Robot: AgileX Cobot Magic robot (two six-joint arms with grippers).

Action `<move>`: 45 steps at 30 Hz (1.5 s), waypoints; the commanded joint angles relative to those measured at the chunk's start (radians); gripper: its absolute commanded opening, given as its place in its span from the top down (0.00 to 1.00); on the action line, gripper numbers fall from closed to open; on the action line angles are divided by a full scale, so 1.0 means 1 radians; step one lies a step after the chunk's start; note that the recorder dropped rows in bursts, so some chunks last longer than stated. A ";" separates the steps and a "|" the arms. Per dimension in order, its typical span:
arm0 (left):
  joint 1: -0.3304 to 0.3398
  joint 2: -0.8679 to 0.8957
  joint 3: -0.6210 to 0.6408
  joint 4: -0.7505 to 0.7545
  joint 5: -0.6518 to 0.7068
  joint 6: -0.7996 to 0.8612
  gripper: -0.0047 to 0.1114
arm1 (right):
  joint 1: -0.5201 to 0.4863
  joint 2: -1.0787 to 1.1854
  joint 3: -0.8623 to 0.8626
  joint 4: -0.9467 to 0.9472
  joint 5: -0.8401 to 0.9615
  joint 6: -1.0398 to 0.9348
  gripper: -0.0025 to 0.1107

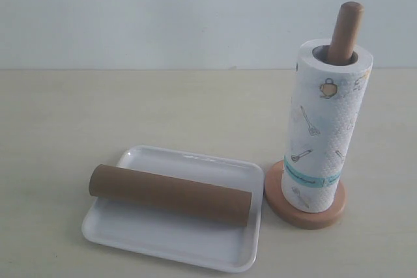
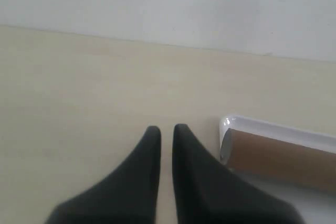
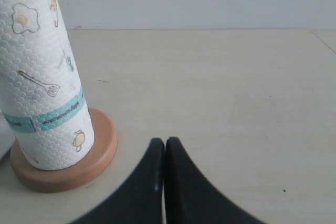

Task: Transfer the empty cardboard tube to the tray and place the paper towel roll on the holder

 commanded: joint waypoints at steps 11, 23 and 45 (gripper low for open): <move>0.003 -0.003 0.004 0.012 0.004 0.055 0.89 | -0.003 -0.004 0.000 0.001 -0.007 0.002 0.98; 0.003 -0.003 0.004 0.012 0.008 0.056 0.89 | -0.003 -0.004 0.000 0.001 -0.007 0.002 0.98; 0.003 -0.003 0.004 0.012 0.004 0.056 0.89 | -0.003 -0.004 0.000 0.001 -0.007 0.002 0.98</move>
